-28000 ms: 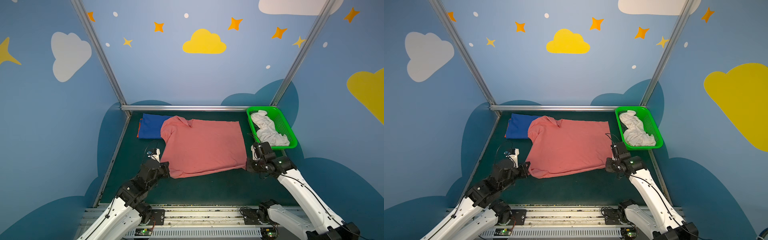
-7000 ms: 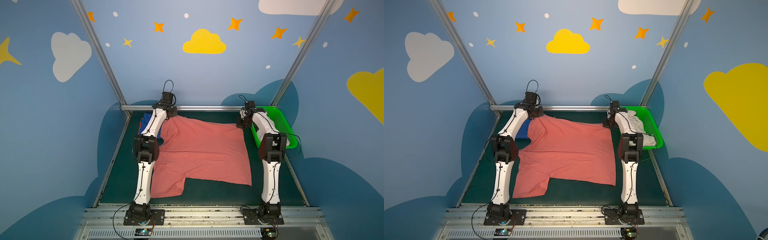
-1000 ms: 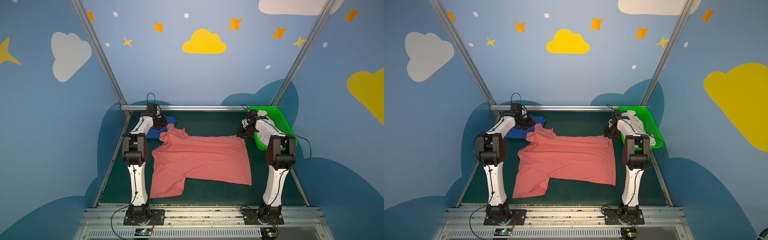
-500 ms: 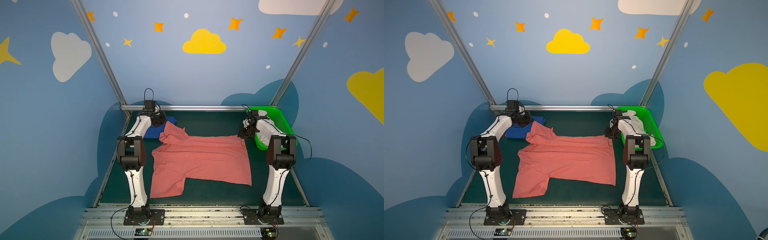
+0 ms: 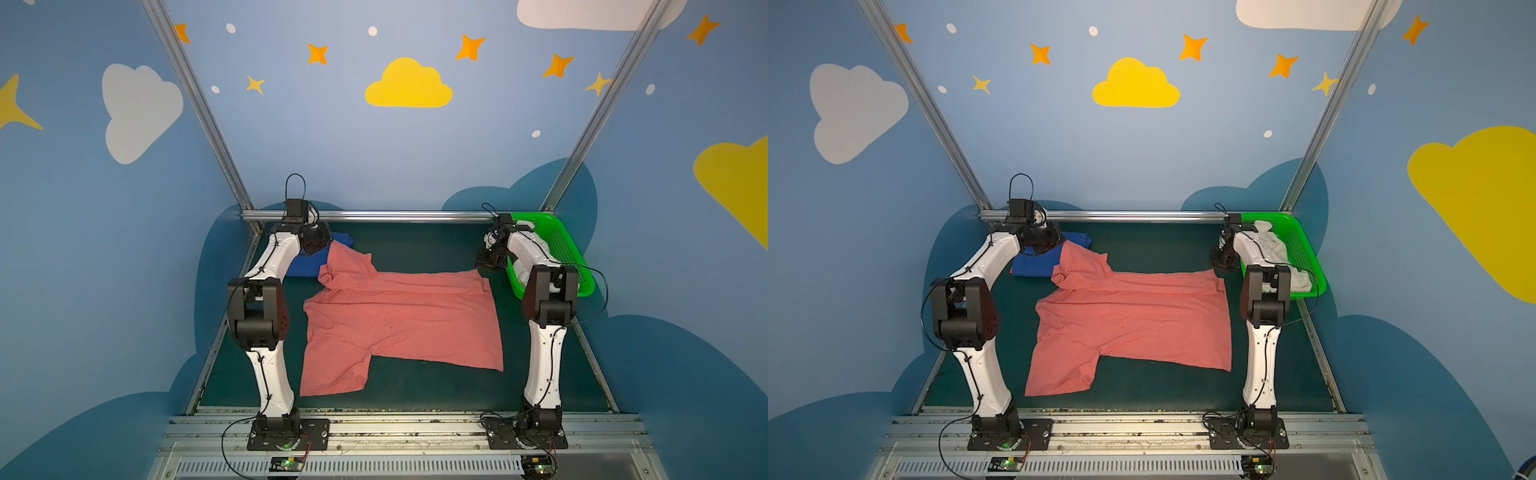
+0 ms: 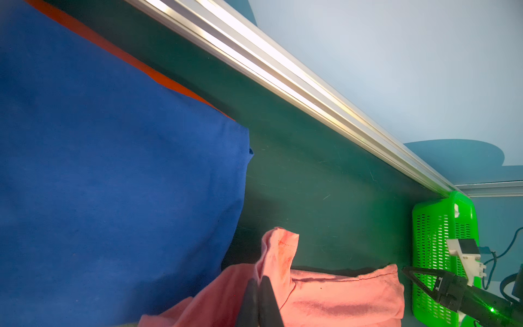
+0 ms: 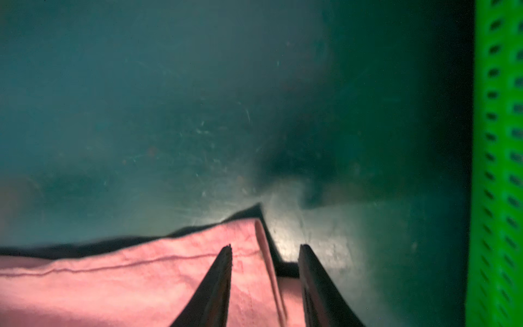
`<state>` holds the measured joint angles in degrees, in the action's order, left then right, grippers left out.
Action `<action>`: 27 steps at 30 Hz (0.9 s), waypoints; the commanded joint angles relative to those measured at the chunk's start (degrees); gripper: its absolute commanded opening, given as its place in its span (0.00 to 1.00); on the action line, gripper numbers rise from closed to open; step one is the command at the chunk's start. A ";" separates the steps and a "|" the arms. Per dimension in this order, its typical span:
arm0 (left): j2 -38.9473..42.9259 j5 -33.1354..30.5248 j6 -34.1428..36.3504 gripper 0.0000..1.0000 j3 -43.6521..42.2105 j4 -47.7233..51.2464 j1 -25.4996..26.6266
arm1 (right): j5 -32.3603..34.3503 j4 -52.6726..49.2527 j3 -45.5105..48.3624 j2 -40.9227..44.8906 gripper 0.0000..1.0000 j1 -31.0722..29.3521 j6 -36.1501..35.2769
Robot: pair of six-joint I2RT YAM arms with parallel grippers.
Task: Fold and stack the t-shirts
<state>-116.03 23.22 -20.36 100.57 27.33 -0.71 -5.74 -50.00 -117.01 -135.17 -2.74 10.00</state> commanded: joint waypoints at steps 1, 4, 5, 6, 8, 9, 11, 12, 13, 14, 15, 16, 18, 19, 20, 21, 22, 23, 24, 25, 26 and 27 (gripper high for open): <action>2.06 -0.84 1.17 0.05 -0.29 0.61 0.03 | -1.36 -3.86 -3.21 -2.37 0.41 0.19 -0.77; 2.13 -1.23 1.21 0.05 -0.20 0.66 0.02 | -1.81 -4.79 -4.77 -3.74 0.42 0.14 -0.86; 2.17 -1.34 1.22 0.05 -0.12 0.70 0.09 | -2.11 -4.99 -5.04 -4.07 0.42 0.13 -0.94; 2.27 -1.42 1.20 0.05 -0.12 0.71 0.06 | -2.43 -5.12 -5.15 -4.24 0.42 0.06 -0.95; 2.25 -1.60 1.29 0.05 0.06 0.86 0.04 | -3.00 -5.15 -5.15 -4.55 0.41 0.10 -0.95; 2.35 -1.69 1.29 0.05 0.14 0.88 0.05 | -3.37 -5.21 -5.16 -4.70 0.42 0.04 -1.03; 2.31 -1.77 1.33 0.05 0.15 0.88 -0.06 | -3.71 -5.24 -5.24 -4.98 0.40 0.01 -1.03; 2.37 -1.73 1.36 0.05 0.23 0.97 -0.04 | -3.93 -5.36 -5.33 -5.09 0.38 0.02 -1.12; 2.36 -1.86 1.38 0.05 0.24 1.09 -0.01 | -4.18 -5.51 -5.50 -5.33 0.35 -0.01 -1.16; 2.34 -1.91 1.38 0.05 0.27 1.14 -0.02 | -4.35 -5.77 -5.67 -5.60 0.33 -0.06 -1.21; 2.35 -2.00 1.38 0.05 0.32 1.14 -0.07 | -4.55 -5.85 -5.84 -5.74 0.31 -0.10 -1.21; 2.33 -2.04 1.38 0.05 0.32 1.23 -0.03 | -4.91 -5.91 -5.86 -5.88 0.29 -0.14 -1.21; 2.35 -2.06 1.38 0.05 0.32 1.36 -0.08 | -5.42 -5.95 -5.77 -5.93 0.24 -0.16 -1.12; 2.32 -2.20 1.42 0.05 0.48 1.55 -0.07 | -5.51 -5.91 -5.69 -5.98 0.21 -0.22 -1.10; 2.33 -2.28 1.54 0.05 0.66 1.73 -0.04 | -5.51 -5.92 -5.60 -5.89 0.19 -0.28 -1.12; 2.23 -2.40 1.62 0.05 0.89 1.92 -0.03 | -5.51 -5.90 -5.60 -5.81 0.17 -0.27 -1.04; 2.25 -2.37 1.69 0.05 1.15 2.09 -0.09 | -5.51 -5.90 -5.60 -5.72 0.15 -0.28 -1.03; 2.29 -2.39 1.73 0.05 1.36 2.20 -0.10 | -5.46 -5.81 -5.60 -5.56 0.13 -0.25 -1.03; 2.13 -2.30 1.83 0.05 1.62 2.28 -0.17 | -5.38 -5.72 -5.60 -5.33 0.10 -0.28 -1.00; 2.18 -2.30 1.84 0.05 1.81 2.38 -0.15 | -5.34 -5.53 -5.60 -4.99 0.07 -0.25 -1.10; 2.13 -2.30 1.94 0.05 1.98 2.46 -0.16 | -5.25 -5.47 -5.60 -4.65 0.03 -0.31 -1.17; 2.17 -2.26 1.90 0.05 2.15 2.59 -0.15 | -5.25 -5.38 -5.60 -4.36 0.01 -0.26 -1.25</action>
<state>-116.03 21.41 -19.68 100.73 28.56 -0.73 -10.46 -54.33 -121.19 -139.92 -2.81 8.91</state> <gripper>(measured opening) 0.051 0.046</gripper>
